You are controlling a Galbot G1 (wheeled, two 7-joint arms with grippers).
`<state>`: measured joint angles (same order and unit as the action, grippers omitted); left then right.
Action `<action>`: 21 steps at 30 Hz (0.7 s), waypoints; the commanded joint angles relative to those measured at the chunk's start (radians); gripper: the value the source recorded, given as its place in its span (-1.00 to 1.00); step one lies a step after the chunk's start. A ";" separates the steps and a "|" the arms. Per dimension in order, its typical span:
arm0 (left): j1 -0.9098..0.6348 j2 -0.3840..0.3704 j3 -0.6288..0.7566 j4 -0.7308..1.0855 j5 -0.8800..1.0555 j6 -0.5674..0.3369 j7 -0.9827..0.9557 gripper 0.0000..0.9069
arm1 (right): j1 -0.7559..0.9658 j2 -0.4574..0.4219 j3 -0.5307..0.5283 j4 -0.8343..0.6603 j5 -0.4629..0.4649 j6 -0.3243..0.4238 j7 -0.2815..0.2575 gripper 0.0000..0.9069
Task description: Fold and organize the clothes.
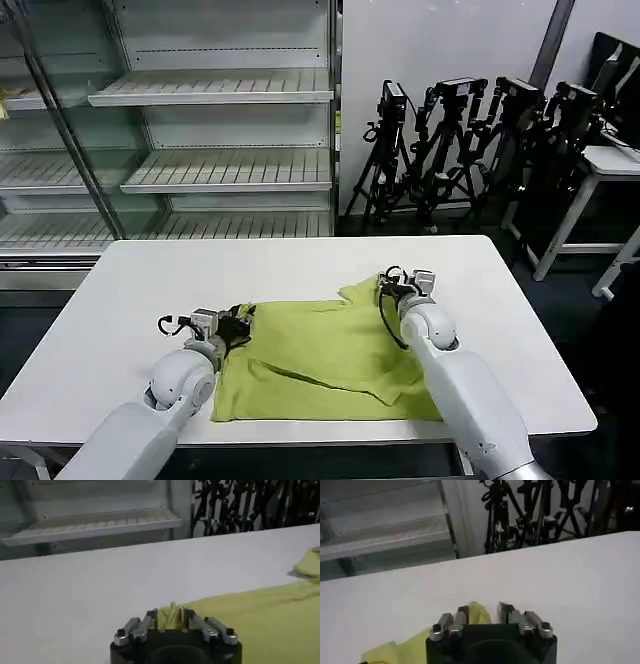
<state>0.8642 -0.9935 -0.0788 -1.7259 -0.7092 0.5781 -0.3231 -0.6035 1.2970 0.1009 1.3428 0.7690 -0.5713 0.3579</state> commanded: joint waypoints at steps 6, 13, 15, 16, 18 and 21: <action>0.012 -0.004 -0.027 -0.069 -0.006 -0.011 -0.003 -0.93 | 0.007 -0.011 -0.021 0.051 0.012 0.030 -0.018 -1.00; 0.008 0.009 -0.037 -0.119 -0.007 -0.025 -0.002 -0.93 | -0.039 -0.053 -0.017 0.165 -0.072 0.120 -0.034 -1.00; 0.014 0.013 -0.044 -0.133 -0.009 -0.025 -0.001 -0.93 | -0.062 -0.065 -0.005 0.201 -0.074 0.123 -0.038 -1.00; 0.018 0.015 -0.047 -0.142 -0.010 -0.025 -0.001 -0.93 | -0.072 -0.070 0.000 0.222 -0.075 0.123 -0.041 -1.00; 0.037 0.026 -0.058 -0.166 -0.010 -0.025 0.002 -0.93 | -0.096 -0.081 0.013 0.270 -0.078 0.125 -0.043 -1.00; 0.062 0.043 -0.075 -0.195 -0.008 -0.023 0.008 -0.93 | -0.129 -0.099 0.034 0.321 -0.078 0.143 -0.046 -1.00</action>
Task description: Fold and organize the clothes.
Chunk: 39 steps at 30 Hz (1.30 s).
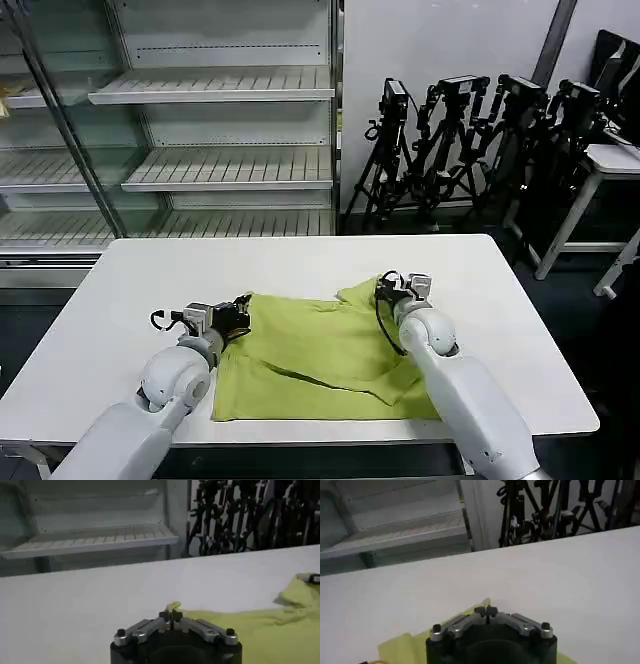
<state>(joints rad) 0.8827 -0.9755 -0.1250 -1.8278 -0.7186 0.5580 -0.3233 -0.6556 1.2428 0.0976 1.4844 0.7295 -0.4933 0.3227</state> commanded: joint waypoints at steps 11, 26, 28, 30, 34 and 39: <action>0.157 0.068 -0.078 -0.193 0.037 -0.010 0.026 -0.93 | -0.233 -0.084 0.102 0.377 -0.075 0.107 -0.031 -1.00; 0.335 0.117 -0.137 -0.354 0.104 -0.015 0.077 -0.93 | -0.615 -0.135 0.288 0.653 -0.188 0.160 -0.093 -1.00; 0.366 0.125 -0.145 -0.363 0.133 -0.020 0.089 -0.93 | -0.677 -0.131 0.322 0.680 -0.205 0.167 -0.103 -1.00; 0.395 0.132 -0.159 -0.370 0.147 -0.023 0.097 -0.93 | -0.726 -0.122 0.352 0.699 -0.216 0.176 -0.110 -1.00; 0.451 0.143 -0.180 -0.390 0.169 -0.022 0.115 -0.93 | -0.817 -0.109 0.397 0.739 -0.224 0.179 -0.121 -1.00; 0.508 0.146 -0.166 -0.384 0.265 -0.029 0.151 -0.93 | -0.873 -0.089 0.399 0.729 -0.270 0.181 -0.127 -1.00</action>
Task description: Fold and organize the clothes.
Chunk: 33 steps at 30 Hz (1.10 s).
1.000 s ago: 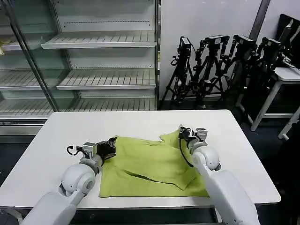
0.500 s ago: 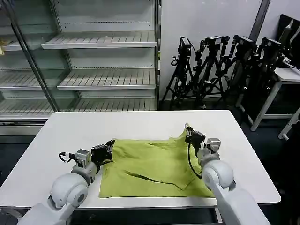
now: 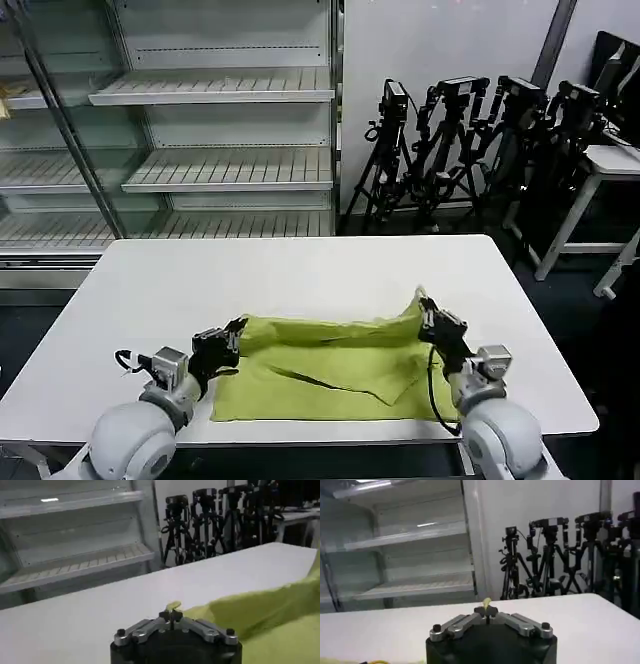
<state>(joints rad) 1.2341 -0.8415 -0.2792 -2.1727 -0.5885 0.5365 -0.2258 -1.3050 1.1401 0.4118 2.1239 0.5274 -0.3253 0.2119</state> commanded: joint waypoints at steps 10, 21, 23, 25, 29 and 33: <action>0.171 -0.025 -0.002 0.006 0.194 0.007 0.062 1.00 | -0.239 0.041 0.074 0.043 -0.100 -0.053 -0.003 1.00; 0.257 -0.127 -0.096 -0.076 0.139 -0.010 -0.080 1.00 | -0.339 0.055 0.173 0.122 -0.091 -0.026 -0.022 1.00; 0.271 -0.161 -0.101 -0.088 0.111 -0.005 -0.109 1.00 | -0.362 0.060 0.187 0.143 -0.089 -0.020 -0.023 1.00; 0.282 -0.189 -0.097 -0.089 0.085 0.001 -0.127 1.00 | -0.380 0.066 0.195 0.154 -0.090 -0.014 -0.024 1.00; 0.269 -0.234 -0.079 -0.063 0.014 0.029 -0.148 1.00 | -0.396 0.077 0.196 0.163 -0.093 -0.008 -0.023 1.00; 0.238 -0.269 -0.061 -0.019 -0.045 0.040 -0.168 1.00 | -0.406 0.086 0.194 0.172 -0.098 -0.005 -0.023 1.00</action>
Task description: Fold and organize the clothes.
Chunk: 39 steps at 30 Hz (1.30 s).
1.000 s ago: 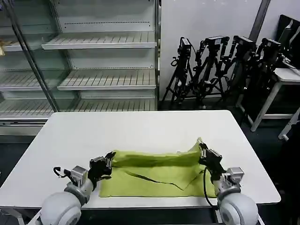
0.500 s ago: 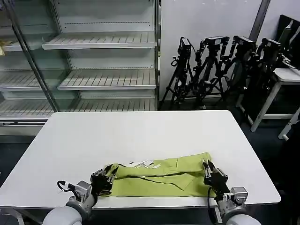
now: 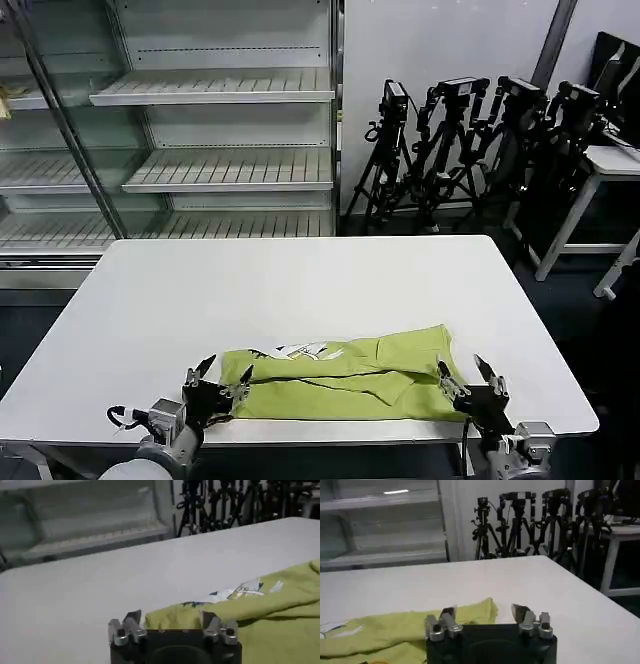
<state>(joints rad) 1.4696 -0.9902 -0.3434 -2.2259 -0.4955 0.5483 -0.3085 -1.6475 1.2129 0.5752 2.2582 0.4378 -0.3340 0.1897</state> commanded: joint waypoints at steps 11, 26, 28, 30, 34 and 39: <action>-0.024 -0.152 0.020 0.082 -0.203 0.025 -0.079 -0.89 | -0.111 0.027 0.053 0.055 -0.009 0.022 -0.006 1.00; -0.021 -0.159 -0.009 0.070 -0.339 0.022 -0.079 -0.89 | -0.148 0.041 0.064 0.096 0.014 0.030 -0.002 1.00; -0.020 -0.157 -0.024 0.065 -0.368 0.022 -0.080 -0.89 | -0.149 0.042 0.065 0.101 0.014 0.030 -0.001 1.00; -0.016 -0.154 -0.046 0.064 -0.401 0.022 -0.080 -0.89 | -0.149 0.042 0.067 0.107 0.016 0.029 0.000 1.00; 0.010 -0.136 -0.140 0.068 -0.518 0.023 -0.079 -0.89 | -0.156 0.040 0.075 0.116 0.027 0.028 0.001 1.00; 0.019 -0.081 -0.290 0.070 -0.657 0.028 -0.080 -0.89 | -0.159 0.031 0.091 0.121 0.047 0.027 0.002 1.00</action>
<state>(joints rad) 1.4716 -1.1212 -0.4200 -2.1630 -0.8997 0.5704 -0.3824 -1.8011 1.2466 0.6563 2.3715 0.4676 -0.3060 0.1907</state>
